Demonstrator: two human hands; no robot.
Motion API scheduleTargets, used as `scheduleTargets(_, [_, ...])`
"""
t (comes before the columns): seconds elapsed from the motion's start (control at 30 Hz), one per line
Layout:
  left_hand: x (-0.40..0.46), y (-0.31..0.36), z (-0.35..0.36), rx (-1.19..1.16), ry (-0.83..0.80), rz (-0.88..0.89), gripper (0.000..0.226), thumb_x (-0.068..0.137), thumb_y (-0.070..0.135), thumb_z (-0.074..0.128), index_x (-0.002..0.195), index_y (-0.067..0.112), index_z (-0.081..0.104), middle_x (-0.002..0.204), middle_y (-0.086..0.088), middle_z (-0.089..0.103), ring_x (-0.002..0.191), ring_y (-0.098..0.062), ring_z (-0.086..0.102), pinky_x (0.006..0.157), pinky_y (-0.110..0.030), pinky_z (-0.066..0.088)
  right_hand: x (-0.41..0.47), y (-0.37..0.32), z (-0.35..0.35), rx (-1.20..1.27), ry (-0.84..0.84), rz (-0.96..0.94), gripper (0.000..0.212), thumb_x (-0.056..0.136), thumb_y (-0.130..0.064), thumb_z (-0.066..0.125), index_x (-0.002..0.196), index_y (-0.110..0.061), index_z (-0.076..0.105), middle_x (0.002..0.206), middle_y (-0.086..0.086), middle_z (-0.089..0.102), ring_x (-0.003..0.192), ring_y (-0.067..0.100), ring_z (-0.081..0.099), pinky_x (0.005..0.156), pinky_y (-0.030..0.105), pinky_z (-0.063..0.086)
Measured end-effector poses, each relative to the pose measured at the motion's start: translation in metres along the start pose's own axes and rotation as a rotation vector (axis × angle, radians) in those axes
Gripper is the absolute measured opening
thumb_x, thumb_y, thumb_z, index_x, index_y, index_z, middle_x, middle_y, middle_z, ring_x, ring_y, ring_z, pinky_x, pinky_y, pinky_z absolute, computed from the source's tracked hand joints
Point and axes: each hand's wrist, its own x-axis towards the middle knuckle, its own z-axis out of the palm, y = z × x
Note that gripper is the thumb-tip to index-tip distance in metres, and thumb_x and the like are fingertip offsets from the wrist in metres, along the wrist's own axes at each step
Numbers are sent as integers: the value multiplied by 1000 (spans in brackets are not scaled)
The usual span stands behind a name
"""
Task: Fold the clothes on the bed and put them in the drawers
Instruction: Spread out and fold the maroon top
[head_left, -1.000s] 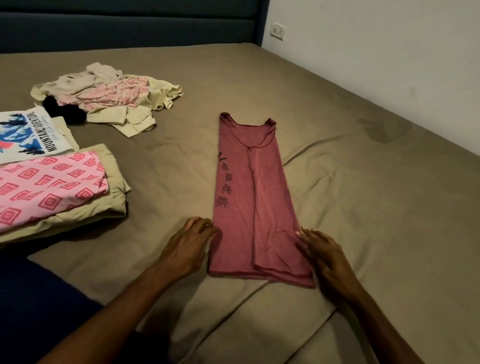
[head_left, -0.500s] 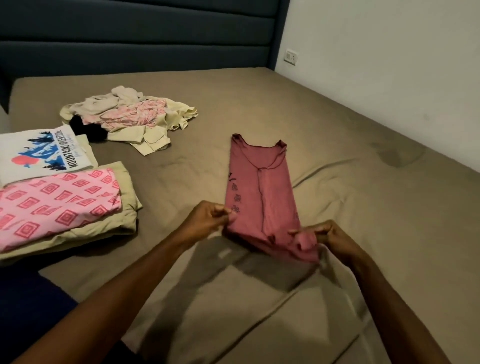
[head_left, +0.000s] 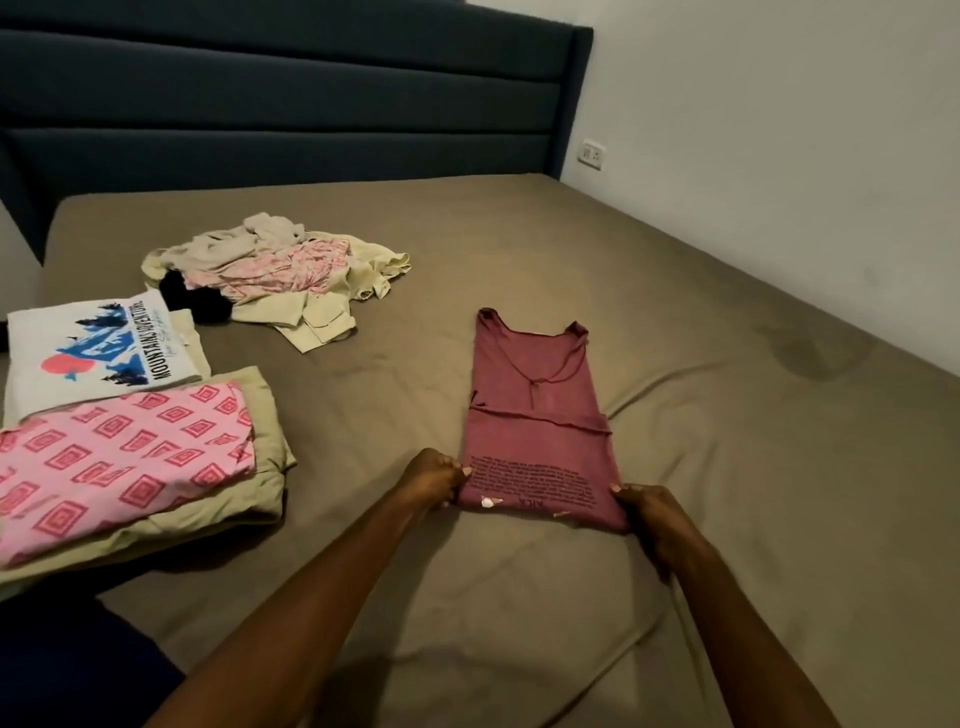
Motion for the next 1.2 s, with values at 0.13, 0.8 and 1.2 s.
scheduleTargets(0.13, [-18,-10,-17,28,-81,55,25,100,16,64,76,12,68,50,5,53,41,-6,36,41,-21,26,-17,22,3,10,26,-9,37,91,-22,70,103,13,71,104,33,72,88,36,64,82,47,46])
scheduleTargets(0.8, [-150,-90,-68,544,-471,-153,32,96,12,69,66,13,57,40,6,50,35,-7,43,39,-19,37,-229,147,49,20,188,-121,29,100,-13,62,76,3,64,67,18,64,57,24,54,56,31,42])
scheduleTargets(1.2, [-152,-83,-65,259,-74,-8,33,81,31,86,91,6,69,71,-8,76,57,-16,71,50,-24,50,-207,118,47,-284,365,-245,35,97,-38,69,72,-13,71,69,4,72,64,21,67,62,41,52])
